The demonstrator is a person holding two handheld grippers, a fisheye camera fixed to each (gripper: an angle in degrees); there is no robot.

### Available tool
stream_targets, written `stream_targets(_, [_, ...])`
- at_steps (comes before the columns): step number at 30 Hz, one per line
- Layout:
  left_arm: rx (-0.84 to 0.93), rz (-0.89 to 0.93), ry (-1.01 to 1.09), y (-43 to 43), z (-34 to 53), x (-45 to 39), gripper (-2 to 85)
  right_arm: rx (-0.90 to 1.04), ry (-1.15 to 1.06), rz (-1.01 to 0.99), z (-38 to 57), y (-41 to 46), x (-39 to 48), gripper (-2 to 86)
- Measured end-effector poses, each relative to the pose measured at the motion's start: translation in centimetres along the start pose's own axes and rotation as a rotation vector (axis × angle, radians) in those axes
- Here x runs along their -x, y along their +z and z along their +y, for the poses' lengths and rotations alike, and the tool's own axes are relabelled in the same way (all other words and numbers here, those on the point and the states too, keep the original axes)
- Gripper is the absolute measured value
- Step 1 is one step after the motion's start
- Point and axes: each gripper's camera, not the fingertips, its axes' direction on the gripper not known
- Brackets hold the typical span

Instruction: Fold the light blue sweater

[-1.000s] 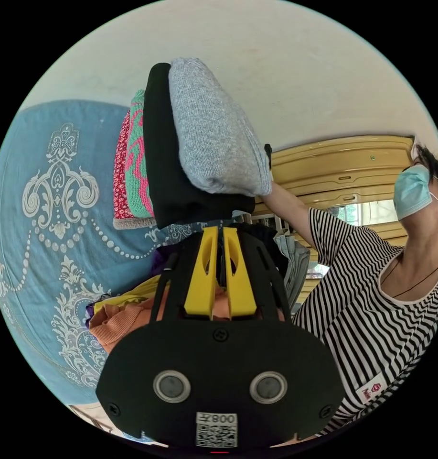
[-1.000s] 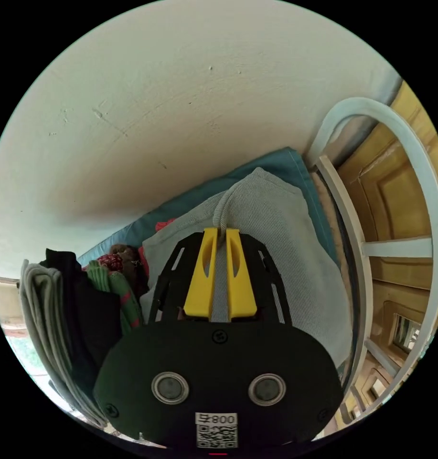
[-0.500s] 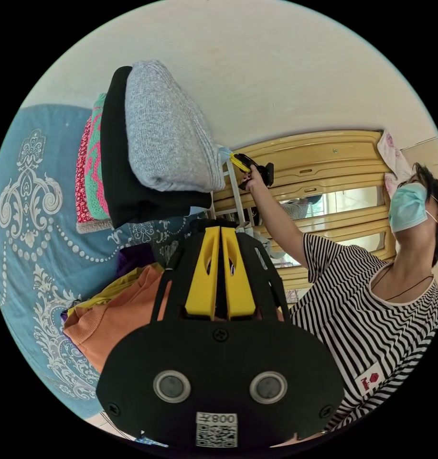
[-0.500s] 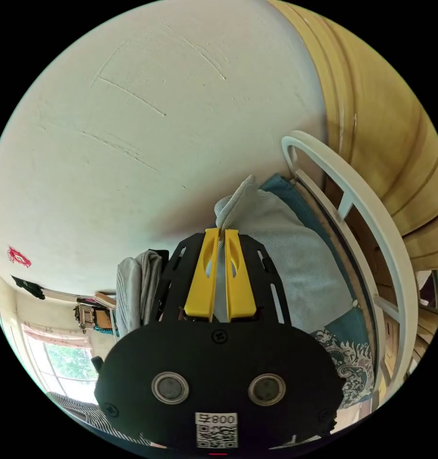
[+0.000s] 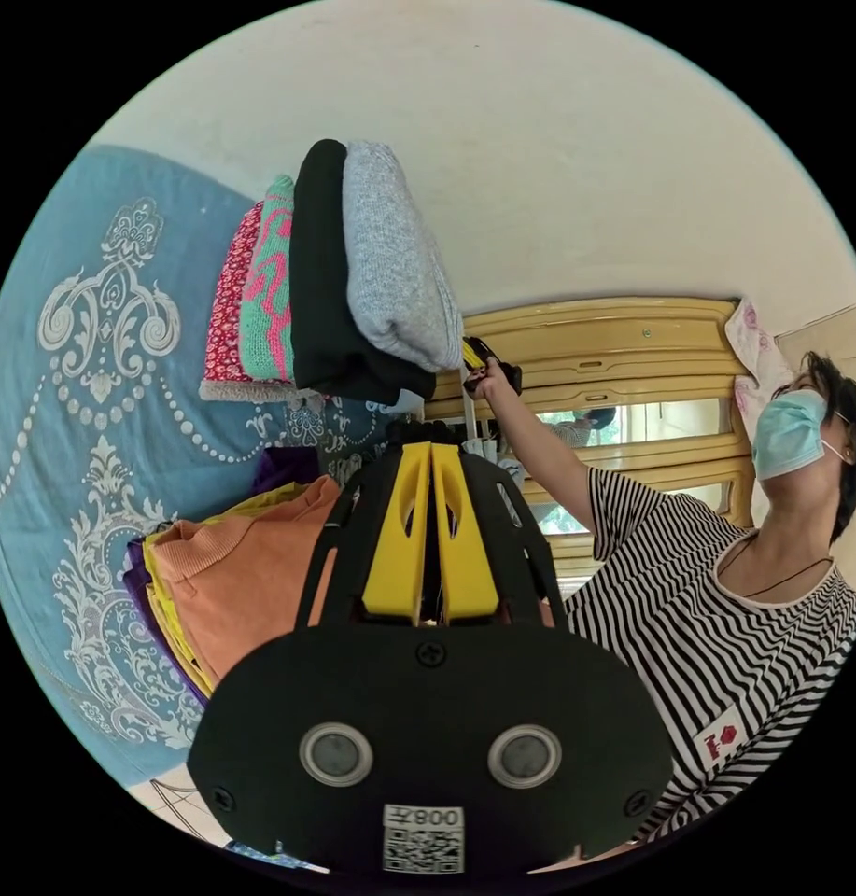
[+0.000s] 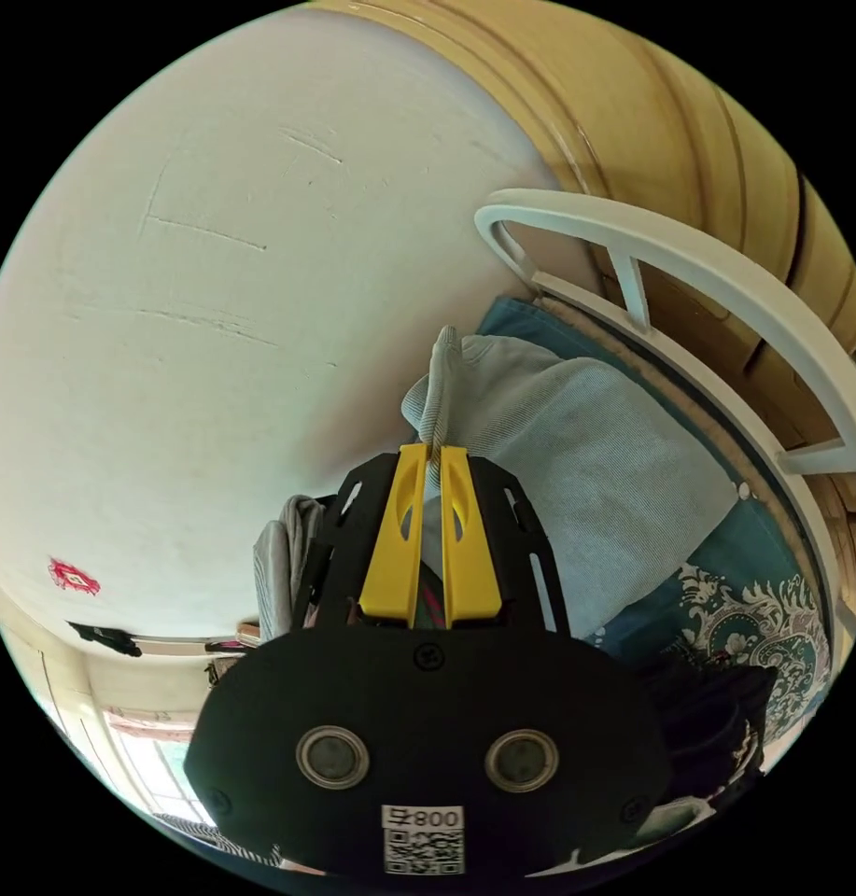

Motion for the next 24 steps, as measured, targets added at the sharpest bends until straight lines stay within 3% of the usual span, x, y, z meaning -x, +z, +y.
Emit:
stream_targets(17, [0.022, 0.030, -0.004, -0.7, 1.9, 5.9, 0.1, -0.010, 0.096, -0.225, -6.1, -4.4, -2.7, 2.1])
stream_targets(24, [0.022, 0.052, 0.041, -2.5, 2.5, 7.4, 0.1, -0.103, -0.099, -0.305, -7.2, -14.4, 5.5, 1.6])
